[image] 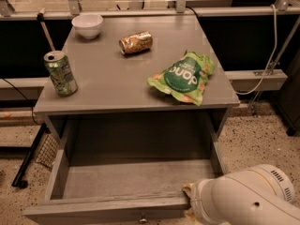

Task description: Open top drawer

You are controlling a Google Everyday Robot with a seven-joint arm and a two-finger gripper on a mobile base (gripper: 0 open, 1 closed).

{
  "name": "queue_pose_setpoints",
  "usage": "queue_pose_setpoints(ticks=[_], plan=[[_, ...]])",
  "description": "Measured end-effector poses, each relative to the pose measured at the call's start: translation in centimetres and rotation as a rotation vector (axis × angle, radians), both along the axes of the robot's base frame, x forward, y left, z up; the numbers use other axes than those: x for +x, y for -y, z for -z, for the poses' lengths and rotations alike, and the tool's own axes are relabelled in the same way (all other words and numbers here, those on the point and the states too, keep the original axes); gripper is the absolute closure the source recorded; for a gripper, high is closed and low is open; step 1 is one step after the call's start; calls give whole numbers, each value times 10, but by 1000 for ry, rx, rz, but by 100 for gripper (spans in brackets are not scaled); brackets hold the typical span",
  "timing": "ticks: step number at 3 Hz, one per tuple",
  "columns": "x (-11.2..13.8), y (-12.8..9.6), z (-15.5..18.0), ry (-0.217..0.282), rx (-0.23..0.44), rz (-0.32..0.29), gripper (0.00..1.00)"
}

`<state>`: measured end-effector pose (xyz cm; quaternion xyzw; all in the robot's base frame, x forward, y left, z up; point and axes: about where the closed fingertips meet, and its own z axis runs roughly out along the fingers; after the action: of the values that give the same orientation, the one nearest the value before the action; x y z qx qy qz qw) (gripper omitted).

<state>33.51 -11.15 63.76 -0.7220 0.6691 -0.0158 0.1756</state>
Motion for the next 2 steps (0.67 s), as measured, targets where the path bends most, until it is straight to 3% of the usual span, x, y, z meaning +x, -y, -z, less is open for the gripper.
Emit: queue_pose_setpoints(ticks=[1,2], plan=[[0,0,0,1,-1,-1,5],[4,3,-13,24,1,10,0]])
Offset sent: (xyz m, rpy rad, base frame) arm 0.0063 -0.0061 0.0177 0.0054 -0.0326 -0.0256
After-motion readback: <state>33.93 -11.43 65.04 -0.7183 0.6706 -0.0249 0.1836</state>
